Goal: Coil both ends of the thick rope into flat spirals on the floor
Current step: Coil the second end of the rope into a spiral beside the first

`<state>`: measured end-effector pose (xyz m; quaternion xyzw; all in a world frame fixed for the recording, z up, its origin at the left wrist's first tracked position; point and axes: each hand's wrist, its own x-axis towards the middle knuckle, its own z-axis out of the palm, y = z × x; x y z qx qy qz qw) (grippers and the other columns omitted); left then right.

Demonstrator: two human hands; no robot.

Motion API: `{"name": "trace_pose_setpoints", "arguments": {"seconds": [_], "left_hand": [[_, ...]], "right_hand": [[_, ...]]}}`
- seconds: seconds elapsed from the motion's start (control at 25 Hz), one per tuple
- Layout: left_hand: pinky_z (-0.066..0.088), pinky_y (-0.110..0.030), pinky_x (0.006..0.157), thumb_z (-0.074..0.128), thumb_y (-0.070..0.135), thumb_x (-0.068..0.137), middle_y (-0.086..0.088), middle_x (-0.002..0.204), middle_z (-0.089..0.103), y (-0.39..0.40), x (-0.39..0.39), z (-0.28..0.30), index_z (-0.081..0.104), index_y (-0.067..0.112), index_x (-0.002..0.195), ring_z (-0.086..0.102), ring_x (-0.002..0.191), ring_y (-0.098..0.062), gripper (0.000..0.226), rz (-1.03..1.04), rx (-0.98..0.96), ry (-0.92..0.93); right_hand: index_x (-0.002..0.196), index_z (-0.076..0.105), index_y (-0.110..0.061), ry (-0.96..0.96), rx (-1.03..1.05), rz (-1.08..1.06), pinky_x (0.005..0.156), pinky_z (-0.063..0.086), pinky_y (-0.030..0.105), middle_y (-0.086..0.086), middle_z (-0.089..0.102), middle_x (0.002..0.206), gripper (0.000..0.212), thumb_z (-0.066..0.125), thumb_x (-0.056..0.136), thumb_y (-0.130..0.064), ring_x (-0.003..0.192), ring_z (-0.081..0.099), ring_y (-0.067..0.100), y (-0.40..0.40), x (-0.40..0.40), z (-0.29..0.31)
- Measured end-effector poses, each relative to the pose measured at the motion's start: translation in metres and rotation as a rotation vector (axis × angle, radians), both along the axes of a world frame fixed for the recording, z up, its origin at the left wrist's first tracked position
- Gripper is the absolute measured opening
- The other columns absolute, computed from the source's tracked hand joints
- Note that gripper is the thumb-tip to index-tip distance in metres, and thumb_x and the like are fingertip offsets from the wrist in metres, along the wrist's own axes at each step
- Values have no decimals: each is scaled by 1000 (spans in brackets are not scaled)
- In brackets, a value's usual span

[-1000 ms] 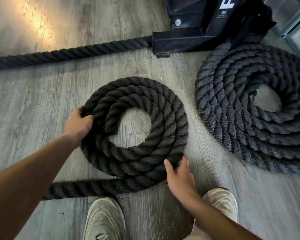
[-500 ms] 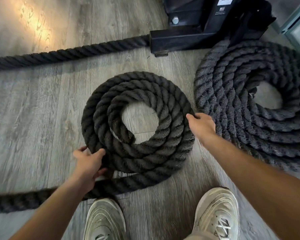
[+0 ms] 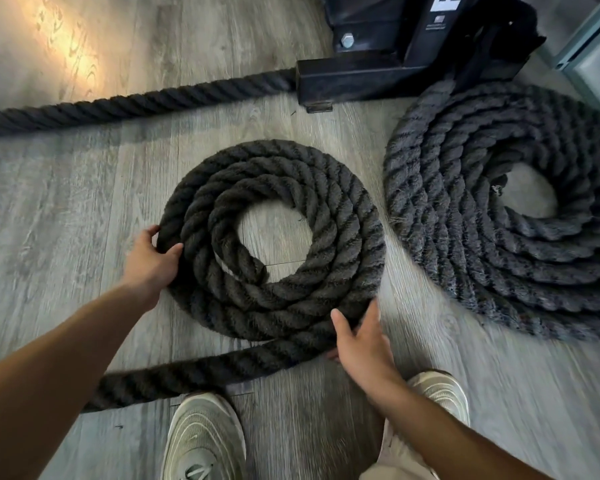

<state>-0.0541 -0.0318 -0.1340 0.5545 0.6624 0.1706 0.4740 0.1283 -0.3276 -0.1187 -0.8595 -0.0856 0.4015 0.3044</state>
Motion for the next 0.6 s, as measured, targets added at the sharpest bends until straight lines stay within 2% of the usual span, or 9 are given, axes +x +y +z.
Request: {"name": "trace_pose_setpoints", "arguments": {"seconds": [0.08, 0.2, 0.28, 0.32, 0.4, 0.44, 0.48, 0.56, 0.6], "left_hand": [[54, -46, 95, 72, 21, 93, -7, 138, 57, -15, -10, 4, 31, 26, 155, 62, 117, -27, 75, 63, -78, -39], [57, -49, 90, 77, 13, 88, -5, 132, 60, -70, -20, 6, 36, 28, 143, 64, 113, -29, 70, 140, -134, -103], [58, -54, 88, 81, 12, 83, -6, 130, 62, -107, -23, 7, 32, 28, 144, 65, 113, -31, 80, 157, -221, -144], [60, -54, 83, 84, 12, 80, -5, 129, 62, -115, -23, 9, 31, 32, 145, 66, 111, -31, 86, 188, -284, -177], [61, -48, 75, 87, 14, 72, -3, 125, 62, -104, -22, 13, 29, 38, 144, 67, 105, -30, 95, 232, -320, -179], [60, -45, 75, 86, 17, 71, -4, 124, 62, -89, -23, 15, 25, 40, 147, 66, 103, -29, 99, 249, -296, -165], [57, -42, 75, 82, 20, 74, -5, 125, 61, -71, -23, 16, 21, 39, 152, 64, 101, -26, 101, 274, -260, -165], [51, -35, 70, 73, 23, 84, -7, 128, 61, -31, -23, 21, 23, 31, 157, 63, 92, -17, 88, 311, -216, -196], [50, -32, 68, 70, 23, 90, -6, 127, 63, -13, -22, 22, 29, 30, 156, 64, 89, -13, 77, 290, -203, -197]], "right_hand": [[152, 31, -30, -77, 49, 25, 99, 51, 44, 7, 66, 130, 64, 57, 97, -49, 110, 67, 33, 11, 28, 8], [132, 57, -30, -242, 58, 20, 88, 55, 35, -4, 75, 93, 49, 69, 89, -50, 90, 71, 19, 38, 94, 20], [120, 66, -27, -326, 5, 13, 84, 55, 33, -6, 74, 89, 41, 70, 87, -51, 92, 69, 17, 59, 130, 26], [120, 66, -26, -327, 2, 31, 81, 57, 34, -5, 74, 93, 38, 67, 89, -49, 93, 70, 20, 66, 137, 25], [127, 58, -27, -275, 42, 57, 60, 57, 25, -3, 70, 97, 37, 61, 95, -46, 82, 69, 16, 67, 125, 20], [131, 53, -28, -223, 78, 32, 47, 50, 15, -4, 69, 100, 40, 61, 96, -45, 76, 66, 10, 59, 110, 17], [136, 47, -27, -181, 103, -3, 41, 42, 8, -5, 67, 105, 46, 61, 96, -47, 72, 63, 3, 46, 89, 15], [147, 35, -30, -158, 60, -15, 38, 37, 6, -12, 63, 113, 65, 57, 93, -59, 67, 55, -4, 13, 38, 10], [153, 27, -31, -134, 18, 10, 44, 40, 6, -15, 60, 111, 78, 54, 90, -67, 67, 55, -4, -1, 11, 9]]}}
